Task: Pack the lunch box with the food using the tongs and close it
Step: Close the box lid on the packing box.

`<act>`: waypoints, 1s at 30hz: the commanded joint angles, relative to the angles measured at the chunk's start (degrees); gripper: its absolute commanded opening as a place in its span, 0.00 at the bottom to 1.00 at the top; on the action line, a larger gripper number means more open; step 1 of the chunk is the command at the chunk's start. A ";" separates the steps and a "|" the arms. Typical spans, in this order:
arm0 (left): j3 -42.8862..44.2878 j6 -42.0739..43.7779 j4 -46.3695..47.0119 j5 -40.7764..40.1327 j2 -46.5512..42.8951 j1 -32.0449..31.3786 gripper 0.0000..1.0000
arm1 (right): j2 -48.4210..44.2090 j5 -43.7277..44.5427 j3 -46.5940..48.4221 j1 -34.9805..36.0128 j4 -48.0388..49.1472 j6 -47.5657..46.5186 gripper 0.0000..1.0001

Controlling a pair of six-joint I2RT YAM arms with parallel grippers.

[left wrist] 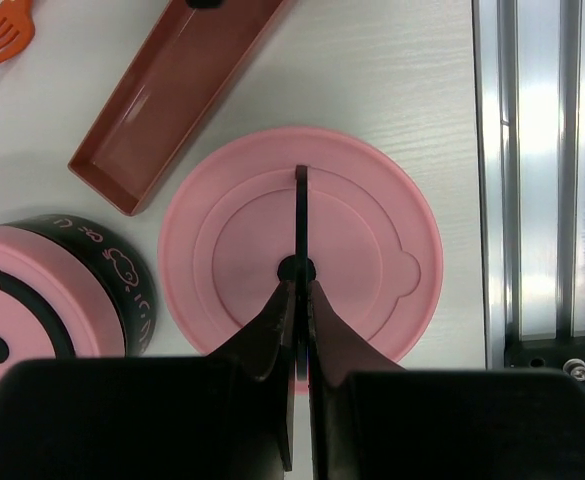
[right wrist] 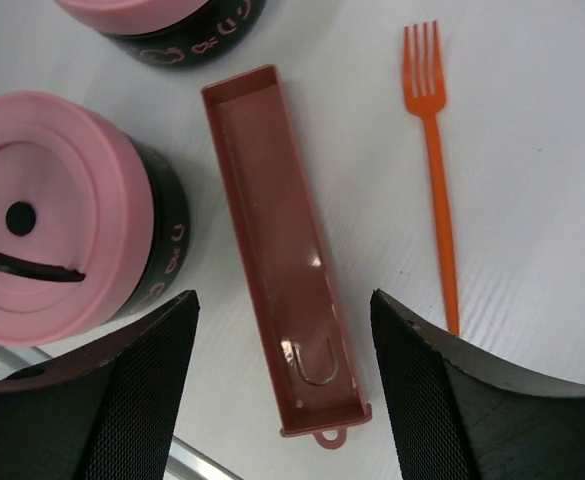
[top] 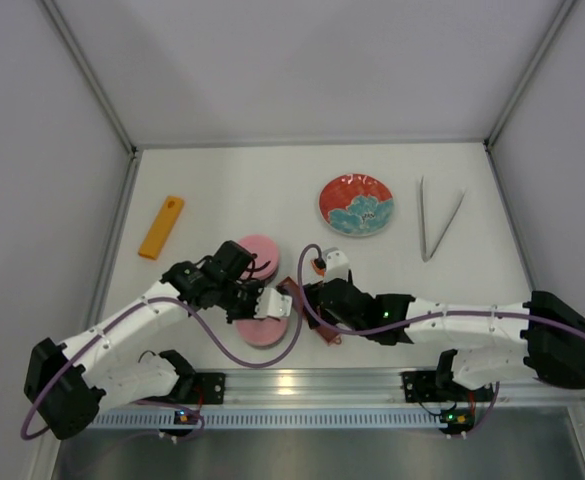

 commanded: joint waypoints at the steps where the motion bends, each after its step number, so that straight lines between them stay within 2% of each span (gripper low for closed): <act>1: -1.51 -0.87 -0.29 -2.37 2.75 -0.23 0.02 | 1.35 -8.25 2.31 -0.08 8.96 -3.02 0.70; 2: -0.89 -1.14 -0.55 -2.01 2.75 -0.23 0.06 | 1.87 -9.23 2.57 -0.43 9.76 -3.11 0.71; 5: 0.87 -0.62 -3.17 -0.61 2.84 -0.23 0.25 | 3.10 -12.14 2.40 -1.57 11.44 -2.59 0.70; 6: 1.57 -0.27 -4.15 -0.34 2.93 -0.23 0.36 | 3.28 -12.84 2.22 -2.01 12.75 -2.41 0.68; 8: 2.10 -0.17 -5.12 -0.16 2.84 -0.23 0.43 | 3.55 -13.63 1.96 -2.54 13.73 -2.06 0.64; 9: 2.45 -0.17 -5.90 -0.25 2.84 -0.23 0.52 | 3.46 -14.16 2.04 -2.98 13.99 -1.97 0.60; 13: 5.34 -1.14 -8.02 0.01 2.84 -0.14 0.66 | 2.76 -15.92 1.96 -4.47 15.66 -1.36 0.53; 17: 9.91 -3.51 -9.43 1.50 2.58 -0.06 0.71 | 4.33 -19.17 3.97 -5.62 16.37 -3.02 0.46; 22: 11.42 -6.15 -9.08 1.24 2.05 0.73 0.75 | 8.11 -21.38 7.84 -6.06 13.65 -4.52 0.50; 27: 11.86 -5.98 -8.99 3.44 2.23 8.01 0.75 | 9.79 -16.99 13.28 -7.38 9.53 -5.48 0.45; 30: 12.38 -5.36 -9.86 4.40 2.67 9.87 0.73 | 12.16 -18.55 18.73 -7.38 6.35 -8.73 0.43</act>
